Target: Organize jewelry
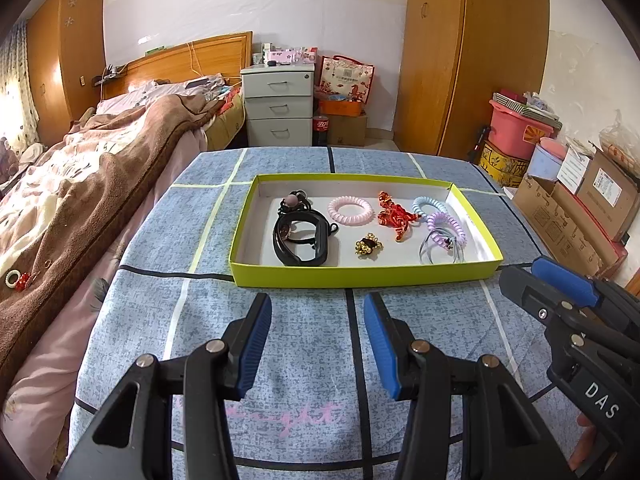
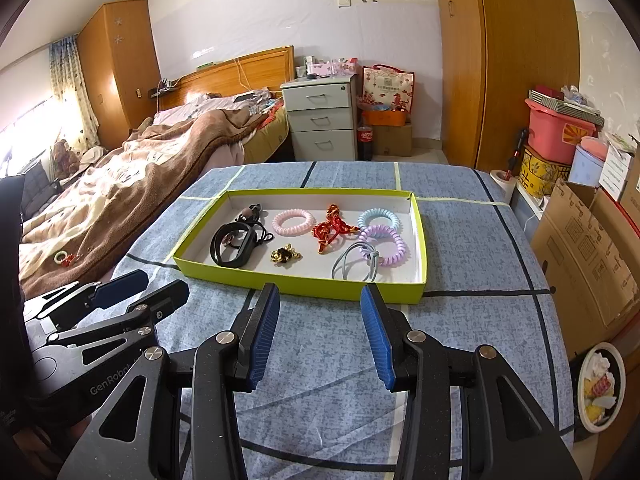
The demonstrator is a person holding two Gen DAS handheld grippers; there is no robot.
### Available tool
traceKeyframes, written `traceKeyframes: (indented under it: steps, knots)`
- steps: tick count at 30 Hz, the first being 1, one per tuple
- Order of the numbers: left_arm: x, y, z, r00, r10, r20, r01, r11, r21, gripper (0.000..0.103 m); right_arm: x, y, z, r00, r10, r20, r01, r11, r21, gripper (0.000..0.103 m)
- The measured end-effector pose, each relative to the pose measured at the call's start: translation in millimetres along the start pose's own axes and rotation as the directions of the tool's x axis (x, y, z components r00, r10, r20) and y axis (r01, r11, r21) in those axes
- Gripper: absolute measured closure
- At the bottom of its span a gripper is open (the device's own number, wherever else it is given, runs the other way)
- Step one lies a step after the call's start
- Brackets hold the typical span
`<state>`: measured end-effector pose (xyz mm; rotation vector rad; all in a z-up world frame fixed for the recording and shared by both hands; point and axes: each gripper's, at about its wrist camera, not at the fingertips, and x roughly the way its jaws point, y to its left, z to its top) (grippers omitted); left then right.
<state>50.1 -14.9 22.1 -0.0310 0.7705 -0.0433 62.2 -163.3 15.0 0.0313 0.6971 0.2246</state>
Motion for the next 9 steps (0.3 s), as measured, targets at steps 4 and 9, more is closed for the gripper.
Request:
traceKeyframes:
  steps: [4,9]
  knots:
    - [1.9,-0.5,0.0,1.0,0.002,-0.009,-0.002,1.0,-0.002,0.053,0.1,-0.2,0.2,1.0,-0.001,-0.001,0.001,1.0,-0.001,0.06]
    - [2.2,0.0,-0.1,1.0,0.0,-0.009,0.0,1.0,-0.008,0.053,-0.4,0.8,-0.8,1.0,0.001,-0.002,-0.001,1.0,-0.002,0.06]
